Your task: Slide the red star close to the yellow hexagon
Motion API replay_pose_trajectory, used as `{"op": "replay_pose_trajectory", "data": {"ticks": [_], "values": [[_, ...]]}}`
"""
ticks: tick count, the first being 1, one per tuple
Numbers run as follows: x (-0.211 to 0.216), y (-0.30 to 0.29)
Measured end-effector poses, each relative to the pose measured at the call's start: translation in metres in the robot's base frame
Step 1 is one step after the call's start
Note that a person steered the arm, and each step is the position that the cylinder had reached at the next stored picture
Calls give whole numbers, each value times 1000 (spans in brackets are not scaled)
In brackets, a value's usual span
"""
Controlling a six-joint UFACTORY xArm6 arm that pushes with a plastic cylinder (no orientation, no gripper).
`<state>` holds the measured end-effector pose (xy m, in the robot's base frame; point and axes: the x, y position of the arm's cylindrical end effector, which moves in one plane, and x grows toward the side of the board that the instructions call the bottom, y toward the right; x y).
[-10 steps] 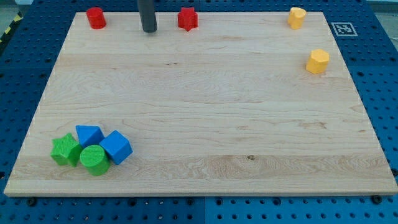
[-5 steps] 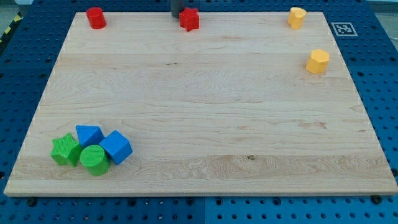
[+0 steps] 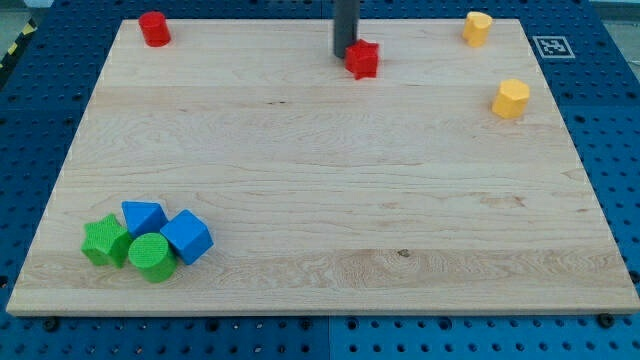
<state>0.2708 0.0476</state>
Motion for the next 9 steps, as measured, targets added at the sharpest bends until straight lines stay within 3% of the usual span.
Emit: {"op": "replay_pose_trajectory", "data": {"ticks": [2, 5, 8, 9], "values": [[49, 42], [55, 35], [99, 35], [91, 56]]}}
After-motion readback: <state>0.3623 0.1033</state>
